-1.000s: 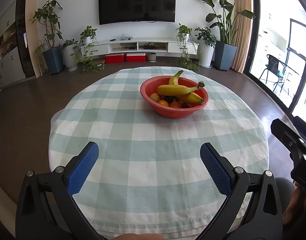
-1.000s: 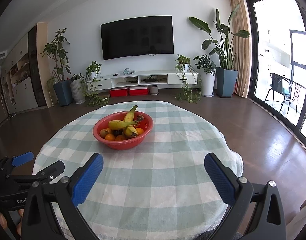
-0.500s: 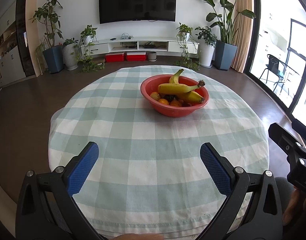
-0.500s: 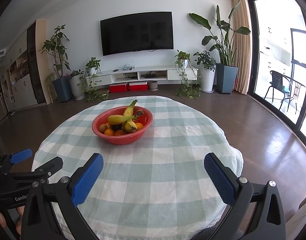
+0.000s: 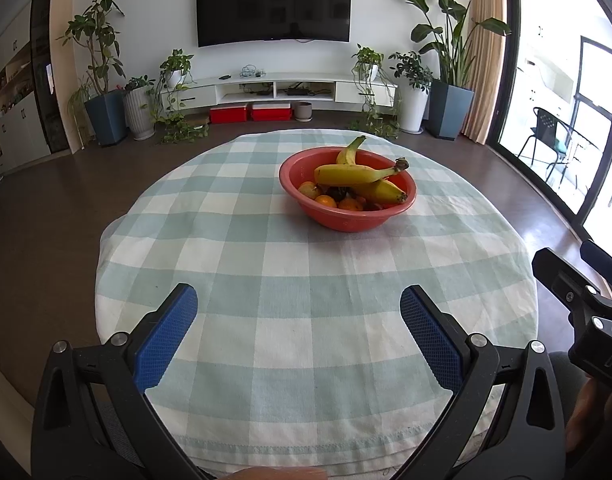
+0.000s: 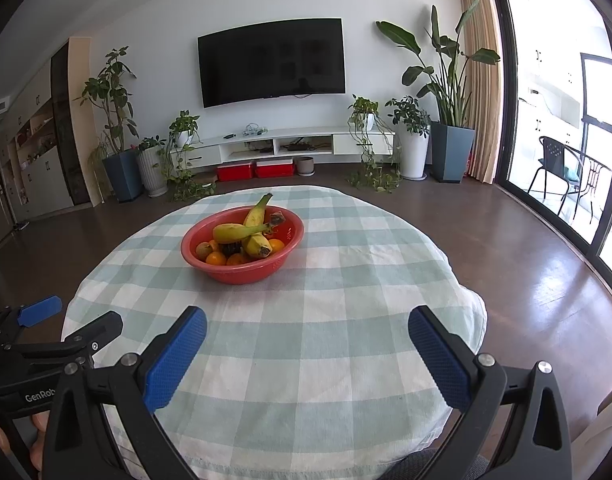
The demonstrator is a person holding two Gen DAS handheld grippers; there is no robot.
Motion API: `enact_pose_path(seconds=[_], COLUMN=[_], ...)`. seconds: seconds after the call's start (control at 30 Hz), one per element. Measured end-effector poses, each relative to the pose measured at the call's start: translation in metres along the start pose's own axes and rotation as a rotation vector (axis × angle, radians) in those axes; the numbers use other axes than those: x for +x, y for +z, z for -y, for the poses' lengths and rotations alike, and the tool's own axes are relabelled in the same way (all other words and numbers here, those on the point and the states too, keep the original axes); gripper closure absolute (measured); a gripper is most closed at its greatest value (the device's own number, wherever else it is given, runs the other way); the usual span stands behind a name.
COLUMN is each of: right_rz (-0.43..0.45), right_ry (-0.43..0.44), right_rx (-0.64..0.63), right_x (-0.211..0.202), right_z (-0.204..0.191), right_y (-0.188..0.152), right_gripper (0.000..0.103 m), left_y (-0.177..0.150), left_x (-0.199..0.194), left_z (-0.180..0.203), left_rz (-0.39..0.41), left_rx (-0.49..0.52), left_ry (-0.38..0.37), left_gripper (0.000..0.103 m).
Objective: Organize fruits
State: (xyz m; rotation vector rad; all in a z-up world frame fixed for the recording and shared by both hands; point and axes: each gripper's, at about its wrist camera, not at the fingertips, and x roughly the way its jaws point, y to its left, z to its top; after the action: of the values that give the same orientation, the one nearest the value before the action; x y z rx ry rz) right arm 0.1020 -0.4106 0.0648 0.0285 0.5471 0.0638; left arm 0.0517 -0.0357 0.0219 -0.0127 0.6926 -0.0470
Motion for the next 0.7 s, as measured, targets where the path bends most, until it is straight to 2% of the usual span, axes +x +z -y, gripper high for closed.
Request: enact_pose_path(seconds=[0.7], right_rz=[-0.007], right_ry=[-0.002], right_rx=[0.002], right_x=[0.0011], right_z=[0.0018], right_y=[-0.0029], right_gripper=[0.0], left_y=[0.0006], left_x=[-0.0013], left_z=[0.0002], left_rz=[-0.001], left_rx=[-0.001], left_ry=[0.001], left_gripper=[0.0])
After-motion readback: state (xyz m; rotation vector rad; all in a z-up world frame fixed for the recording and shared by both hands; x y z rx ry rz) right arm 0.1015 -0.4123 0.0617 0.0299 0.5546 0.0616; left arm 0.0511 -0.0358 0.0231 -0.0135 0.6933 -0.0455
